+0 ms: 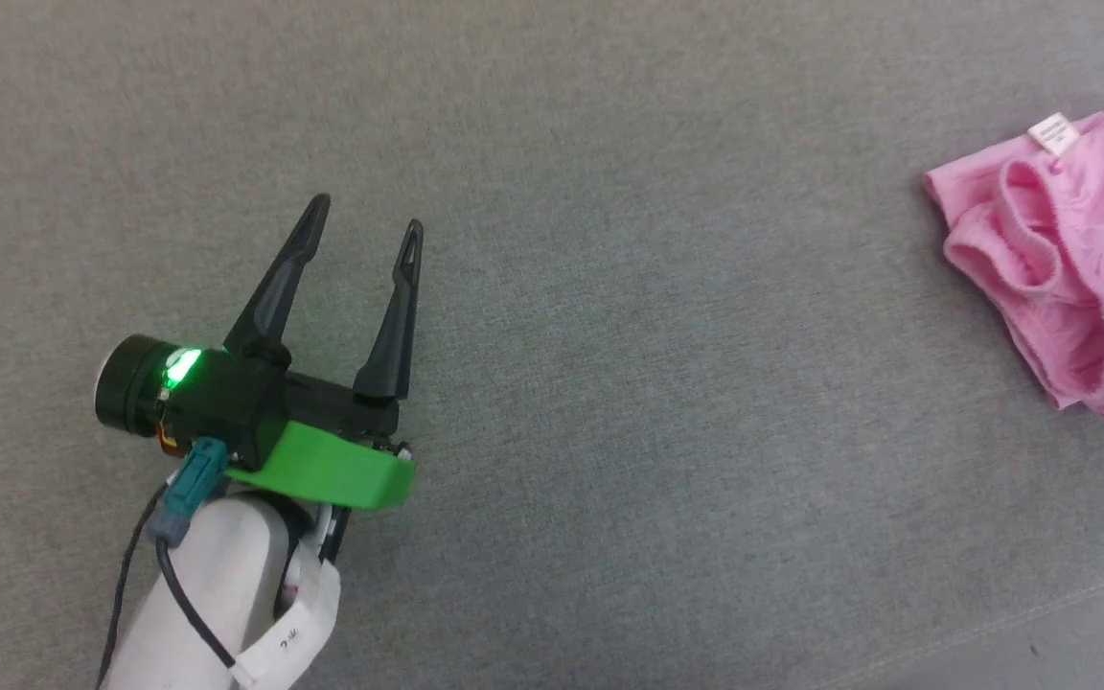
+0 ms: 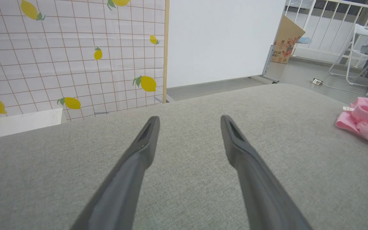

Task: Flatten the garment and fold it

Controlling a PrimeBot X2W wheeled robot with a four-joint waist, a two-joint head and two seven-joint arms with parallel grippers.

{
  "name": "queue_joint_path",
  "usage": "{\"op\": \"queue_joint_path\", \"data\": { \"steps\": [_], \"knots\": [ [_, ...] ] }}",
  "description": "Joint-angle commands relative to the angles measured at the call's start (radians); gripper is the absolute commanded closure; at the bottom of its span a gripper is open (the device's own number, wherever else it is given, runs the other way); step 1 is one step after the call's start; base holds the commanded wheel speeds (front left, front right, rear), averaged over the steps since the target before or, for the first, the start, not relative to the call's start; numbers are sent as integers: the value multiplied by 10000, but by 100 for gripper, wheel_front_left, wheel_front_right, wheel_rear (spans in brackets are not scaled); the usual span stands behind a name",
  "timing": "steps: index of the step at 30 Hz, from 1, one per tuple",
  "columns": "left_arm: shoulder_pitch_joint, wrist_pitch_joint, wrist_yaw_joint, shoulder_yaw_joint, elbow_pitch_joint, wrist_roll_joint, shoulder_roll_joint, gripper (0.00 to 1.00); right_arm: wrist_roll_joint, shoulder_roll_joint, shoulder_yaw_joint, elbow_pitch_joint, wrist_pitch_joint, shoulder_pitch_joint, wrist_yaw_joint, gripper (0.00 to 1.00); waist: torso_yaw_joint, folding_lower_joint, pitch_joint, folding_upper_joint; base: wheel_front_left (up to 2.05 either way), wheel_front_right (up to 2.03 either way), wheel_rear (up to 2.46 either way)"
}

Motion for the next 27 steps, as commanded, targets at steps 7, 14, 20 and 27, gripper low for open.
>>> {"op": "queue_joint_path", "data": {
  "steps": [7,14,20,27],
  "knots": [
    [905,-250,408,234,393,-213,-206,0,-462,-231,-891,-4,-663,1320,-15,0,133,0,-1902,65,0,0,0],
    [1845,-325,772,578,538,-459,-304,0,-180,168,-1501,-1428,-1497,2713,-15,0,482,0,-2920,65,0,0,0],
    [2425,-351,991,784,584,-584,-367,0,82,956,-1669,-3636,-1636,4261,-15,0,1068,0,-3514,65,0,0,0],
    [2677,-365,1057,974,802,-650,-290,0,142,2347,-1155,-6430,-1146,5799,-15,0,1936,0,-3948,65,0,0,0]
  ]
}}
